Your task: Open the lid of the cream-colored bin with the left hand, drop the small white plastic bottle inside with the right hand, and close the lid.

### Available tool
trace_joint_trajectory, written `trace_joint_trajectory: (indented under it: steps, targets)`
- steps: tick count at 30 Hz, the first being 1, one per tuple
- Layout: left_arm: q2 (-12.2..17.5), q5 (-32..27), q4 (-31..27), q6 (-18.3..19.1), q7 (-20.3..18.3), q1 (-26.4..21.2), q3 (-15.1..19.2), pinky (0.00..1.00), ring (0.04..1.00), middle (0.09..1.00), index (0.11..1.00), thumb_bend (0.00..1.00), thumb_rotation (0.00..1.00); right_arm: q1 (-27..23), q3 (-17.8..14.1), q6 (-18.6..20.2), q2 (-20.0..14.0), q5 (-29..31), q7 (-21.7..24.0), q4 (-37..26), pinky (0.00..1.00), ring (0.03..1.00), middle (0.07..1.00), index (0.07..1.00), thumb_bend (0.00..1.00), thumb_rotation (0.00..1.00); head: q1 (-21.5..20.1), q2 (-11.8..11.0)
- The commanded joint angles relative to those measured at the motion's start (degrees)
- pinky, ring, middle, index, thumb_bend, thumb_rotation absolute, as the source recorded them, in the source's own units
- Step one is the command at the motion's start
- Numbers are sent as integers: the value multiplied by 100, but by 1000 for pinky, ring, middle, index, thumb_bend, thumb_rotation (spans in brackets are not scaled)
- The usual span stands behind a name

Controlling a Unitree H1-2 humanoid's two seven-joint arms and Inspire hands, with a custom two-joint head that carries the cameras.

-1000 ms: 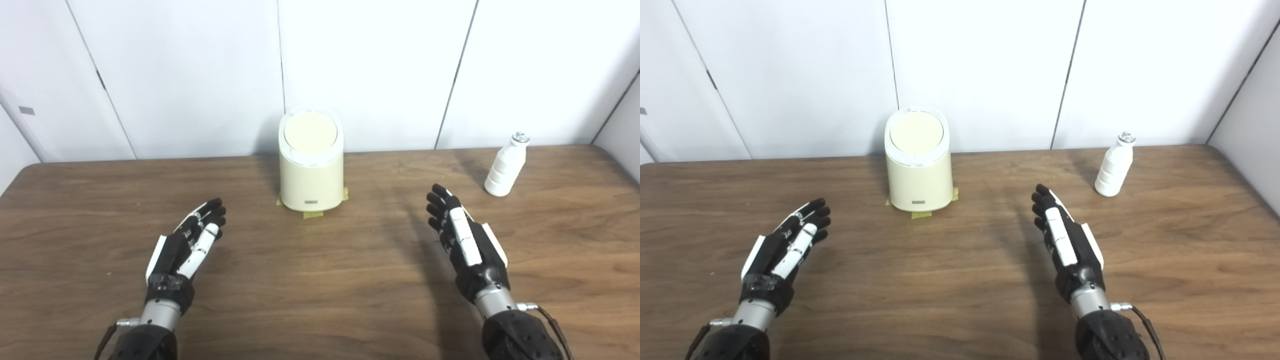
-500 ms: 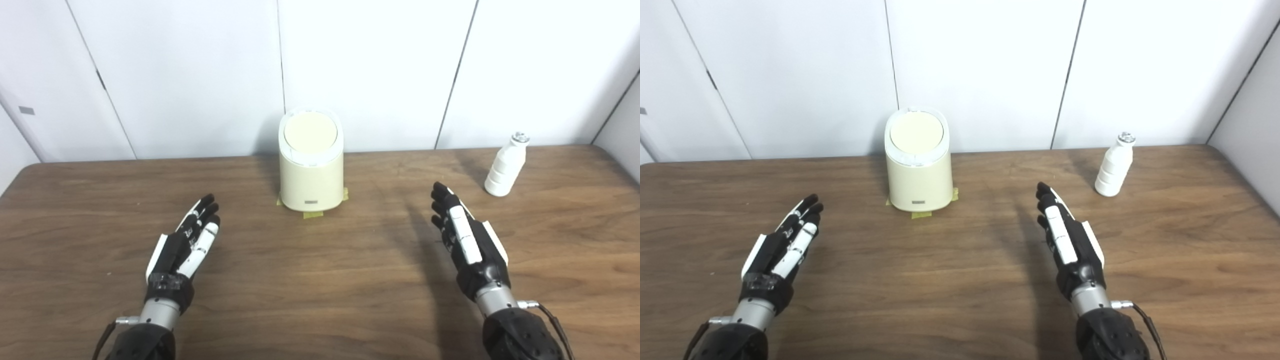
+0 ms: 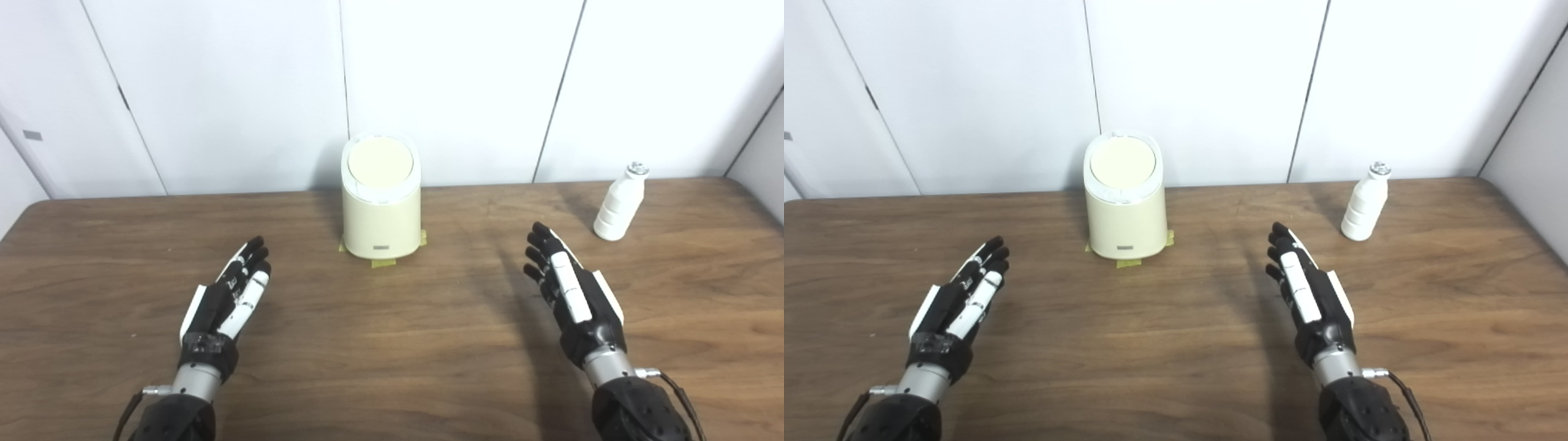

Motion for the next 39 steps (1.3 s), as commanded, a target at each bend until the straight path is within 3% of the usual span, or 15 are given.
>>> trace_joint_trajectory:
  steps: [1,16,23,29,34,39]
  targets:
    - [41,-59,-124,-206,-19,-181,11,995,956,944,951,320,500,-157,-9,-197,-11,35,51,-150,914,939,934,924,592,851,-9,-5]
    - [32,-84,-141,-220,-4,-112,31,979,940,925,934,261,464,-102,-35,-137,34,-34,-44,-192,863,918,927,916,614,791,-135,-97]
    - [-6,-119,-176,-169,19,-103,46,971,935,920,931,281,430,-88,-29,-153,6,-28,-19,-187,862,914,921,911,609,788,-133,-140]
    - [-81,-24,-389,-102,120,-67,-2,920,921,917,942,461,346,-13,-53,-169,-33,1,9,-213,853,912,920,913,621,794,-61,-178]
    - [-92,-28,-520,-23,177,-101,47,885,905,920,944,640,338,69,-41,-216,-48,-27,14,-169,890,921,923,916,648,803,-50,-212]
    - [163,308,-648,244,228,-415,45,862,885,897,919,625,209,112,-53,-79,6,45,-2,-263,895,923,924,918,611,791,-46,-180]
